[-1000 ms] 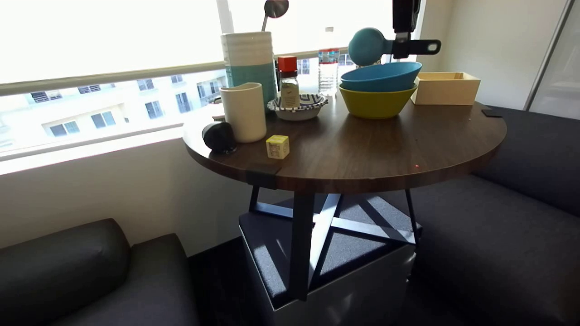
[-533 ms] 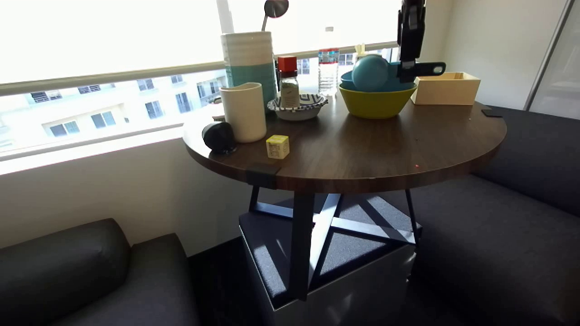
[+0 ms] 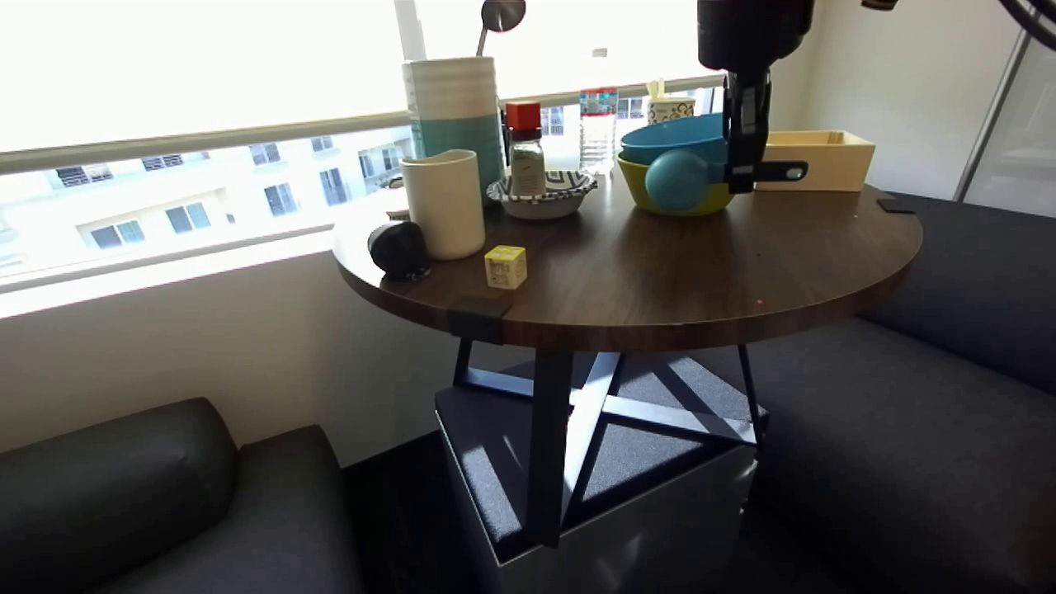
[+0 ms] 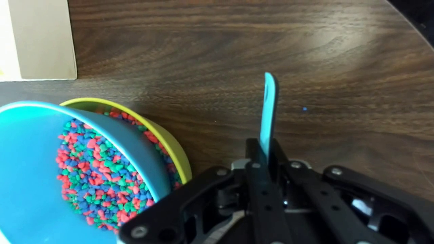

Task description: Sprinkle some stuff into the scooper, then pour it back into the bowl

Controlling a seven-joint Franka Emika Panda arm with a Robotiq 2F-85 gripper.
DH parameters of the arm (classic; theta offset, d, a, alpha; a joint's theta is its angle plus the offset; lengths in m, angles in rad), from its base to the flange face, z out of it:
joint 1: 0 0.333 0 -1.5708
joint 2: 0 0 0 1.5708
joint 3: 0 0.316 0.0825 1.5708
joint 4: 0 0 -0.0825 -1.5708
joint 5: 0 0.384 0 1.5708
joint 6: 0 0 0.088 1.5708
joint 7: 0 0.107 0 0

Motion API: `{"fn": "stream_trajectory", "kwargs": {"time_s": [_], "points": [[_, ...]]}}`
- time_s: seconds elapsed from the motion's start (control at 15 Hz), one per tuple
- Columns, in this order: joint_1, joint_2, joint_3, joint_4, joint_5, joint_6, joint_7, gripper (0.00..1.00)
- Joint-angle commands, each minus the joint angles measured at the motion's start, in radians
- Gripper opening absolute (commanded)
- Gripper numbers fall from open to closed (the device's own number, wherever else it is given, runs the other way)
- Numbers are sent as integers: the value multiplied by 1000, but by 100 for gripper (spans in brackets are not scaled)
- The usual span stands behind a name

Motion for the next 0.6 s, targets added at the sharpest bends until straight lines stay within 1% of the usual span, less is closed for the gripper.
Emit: {"fn": "stream_trajectory", "kwargs": {"time_s": [0.0, 0.13, 0.2, 0.27, 0.4, 0.53], "points": [[9, 1, -8, 2, -3, -3, 3, 8], [9, -1, -8, 2, -4, -3, 4, 8], [20, 0, -7, -9, 14, 26, -1, 2], [31, -2, -12, -19, 36, 66, -18, 2], [33, -1, 4, -37, -11, 131, 2, 2], [35, 0, 23, -58, -59, 172, 23, 2]]}}
